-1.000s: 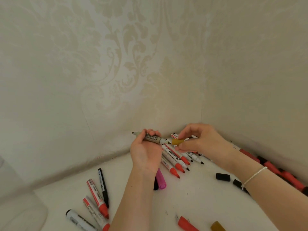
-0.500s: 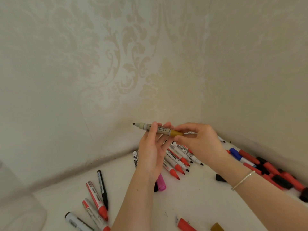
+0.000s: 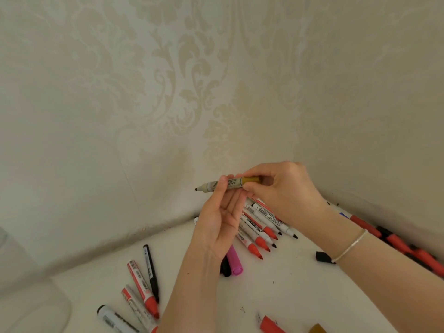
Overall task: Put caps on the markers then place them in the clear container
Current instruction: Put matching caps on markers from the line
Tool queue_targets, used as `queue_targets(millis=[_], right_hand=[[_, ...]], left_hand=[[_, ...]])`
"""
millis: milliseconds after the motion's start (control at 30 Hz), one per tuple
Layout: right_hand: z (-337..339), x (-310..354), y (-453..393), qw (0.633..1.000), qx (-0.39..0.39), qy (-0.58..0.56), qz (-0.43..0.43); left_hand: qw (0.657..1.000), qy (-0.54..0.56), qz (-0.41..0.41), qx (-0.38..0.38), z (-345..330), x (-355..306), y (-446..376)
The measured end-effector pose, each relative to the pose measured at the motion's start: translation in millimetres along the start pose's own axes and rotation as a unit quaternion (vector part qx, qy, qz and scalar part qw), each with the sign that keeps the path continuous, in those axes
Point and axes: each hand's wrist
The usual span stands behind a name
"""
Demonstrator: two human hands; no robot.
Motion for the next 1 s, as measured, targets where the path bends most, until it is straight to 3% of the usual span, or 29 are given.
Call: queue_targets(millis=[167,367,467,567,633,700,900,967,1000], right_hand=[[-4,0,-4,0.999,0.014,-0.006,-0.029],[10,-27,2,0.957,0.143,-0.078,-0.24],[28,-31,15,0.89,0.305,0.101,-0.323],[36,-25,33,0.777,0.479,0.232,-0.336],[34,-19,42,0.725,0.544,0.261,-0.333],[32,-13,50,0.703,0.572,0.276,-0.321],[14,-12,71,0.688,0.591,0.301,-0.294],[17,-14,69,0.734,0.55,0.269,-0.295],[23,-16,63,0.783,0.5,0.236,-0.287]], left_hand=[[1.0,0.004,0.003,0.006,2,5,-2],[0.987,-0.154,-0.023,-0.027,8,21,-11],[0.975,-0.193,-0.072,-0.086,10,23,-13],[0.966,-0.216,-0.098,-0.101,10,21,-12],[0.959,-0.243,-0.107,-0.101,8,22,-10],[0.955,-0.257,-0.119,-0.088,4,25,-7],[0.95,-0.284,-0.117,-0.052,-8,26,0],[0.924,-0.36,-0.124,-0.026,-10,27,4],[0.9,-0.415,-0.134,-0.009,-9,28,7]])
Point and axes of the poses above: each hand's wrist, its own y-axis away from the middle knuckle, its own z-axis out of the back of the hand, x = y × z, and after that the axes turned 3 degrees about -y, right-handed
